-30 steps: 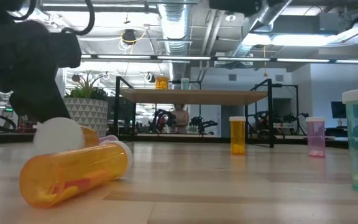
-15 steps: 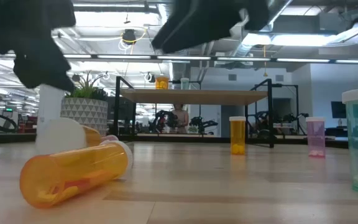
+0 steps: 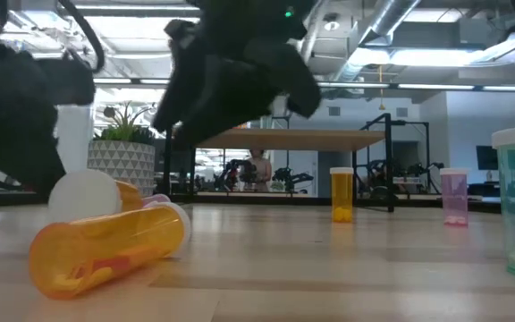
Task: Pick and place medicine bottles onto shelf by color
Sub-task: Put the big orange pill bottle on the shelf aligned with the other big orange pill bottle
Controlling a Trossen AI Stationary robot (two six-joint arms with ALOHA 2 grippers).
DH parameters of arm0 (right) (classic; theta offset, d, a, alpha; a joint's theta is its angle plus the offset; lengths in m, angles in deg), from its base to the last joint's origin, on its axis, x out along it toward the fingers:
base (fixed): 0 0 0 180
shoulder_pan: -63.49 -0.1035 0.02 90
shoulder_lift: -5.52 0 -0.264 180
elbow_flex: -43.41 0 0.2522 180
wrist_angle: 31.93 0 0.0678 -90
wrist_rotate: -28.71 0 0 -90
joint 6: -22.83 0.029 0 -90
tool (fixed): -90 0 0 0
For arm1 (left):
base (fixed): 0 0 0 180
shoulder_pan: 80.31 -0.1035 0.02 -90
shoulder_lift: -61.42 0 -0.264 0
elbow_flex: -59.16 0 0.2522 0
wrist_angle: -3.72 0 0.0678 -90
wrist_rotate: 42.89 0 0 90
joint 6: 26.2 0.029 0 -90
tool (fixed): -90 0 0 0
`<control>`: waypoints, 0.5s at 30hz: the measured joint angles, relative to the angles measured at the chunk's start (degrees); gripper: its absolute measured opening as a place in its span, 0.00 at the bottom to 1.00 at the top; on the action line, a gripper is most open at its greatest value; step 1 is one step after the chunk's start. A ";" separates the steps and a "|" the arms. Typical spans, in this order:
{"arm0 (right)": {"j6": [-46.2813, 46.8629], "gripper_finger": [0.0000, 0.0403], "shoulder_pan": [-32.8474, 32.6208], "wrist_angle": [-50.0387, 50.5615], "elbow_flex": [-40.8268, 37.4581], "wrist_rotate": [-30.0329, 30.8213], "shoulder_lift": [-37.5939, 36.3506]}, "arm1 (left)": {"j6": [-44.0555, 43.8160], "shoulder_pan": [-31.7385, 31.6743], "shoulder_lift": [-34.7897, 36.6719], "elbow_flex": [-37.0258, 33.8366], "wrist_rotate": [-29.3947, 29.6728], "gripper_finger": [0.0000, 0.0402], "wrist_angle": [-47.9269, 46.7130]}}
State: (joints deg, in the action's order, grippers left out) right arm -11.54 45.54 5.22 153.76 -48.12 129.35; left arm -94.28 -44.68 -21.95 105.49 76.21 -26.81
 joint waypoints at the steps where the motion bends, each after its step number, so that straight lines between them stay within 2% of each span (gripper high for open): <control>1: -0.03 0.57 0.00 1.34 0.74 0.02 0.42 | 0.64 -0.62 -1.53 0.00 -0.21 0.53 1.96; 7: -0.35 0.57 0.00 3.90 1.64 0.02 2.25 | 7.53 -4.45 -7.94 1.14 -0.70 0.53 12.98; 15: -3.47 0.57 0.00 4.74 1.70 0.55 3.95 | 19.63 -6.84 -8.90 4.61 -3.25 0.53 18.60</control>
State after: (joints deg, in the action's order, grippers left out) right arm -15.01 45.54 9.96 155.46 -47.57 133.30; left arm -74.64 -51.52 -30.85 110.11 72.96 -8.22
